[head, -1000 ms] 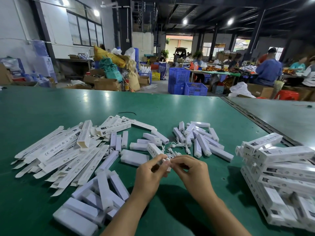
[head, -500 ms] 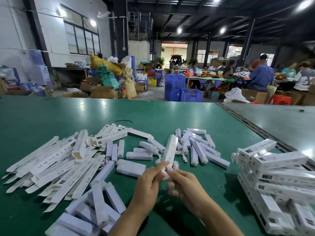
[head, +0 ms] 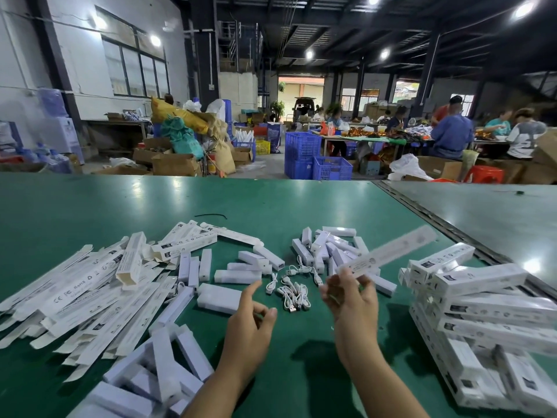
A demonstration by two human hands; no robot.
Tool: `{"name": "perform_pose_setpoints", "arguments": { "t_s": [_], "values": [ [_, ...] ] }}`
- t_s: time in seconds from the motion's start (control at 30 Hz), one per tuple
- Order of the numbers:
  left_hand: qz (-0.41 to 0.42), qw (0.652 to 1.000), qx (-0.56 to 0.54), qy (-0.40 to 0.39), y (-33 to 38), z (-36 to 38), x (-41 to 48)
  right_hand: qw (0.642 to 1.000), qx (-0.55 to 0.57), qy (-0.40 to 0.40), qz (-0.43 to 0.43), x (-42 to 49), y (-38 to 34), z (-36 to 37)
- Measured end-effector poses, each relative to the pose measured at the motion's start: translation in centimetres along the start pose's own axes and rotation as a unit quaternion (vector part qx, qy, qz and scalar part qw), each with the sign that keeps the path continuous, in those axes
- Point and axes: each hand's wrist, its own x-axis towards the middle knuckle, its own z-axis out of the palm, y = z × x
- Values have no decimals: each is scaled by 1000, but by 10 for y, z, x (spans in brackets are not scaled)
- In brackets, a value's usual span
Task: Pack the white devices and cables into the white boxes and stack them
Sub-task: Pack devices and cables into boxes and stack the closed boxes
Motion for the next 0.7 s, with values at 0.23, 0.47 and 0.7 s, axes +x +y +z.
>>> {"name": "perform_pose_setpoints", "arguments": {
  "t_s": [0.23,0.47,0.7],
  "values": [
    [-22,1000,4,-12,-3,2,1,989,53,132,-31,16,-23,-18],
    [-30,999,1,-17,-5,3,1,976,162,142,-24,25,-41,-32],
    [-37,999,4,-18,-7,5,1,968,223,119,0,35,-44,-38]
  ]
}}
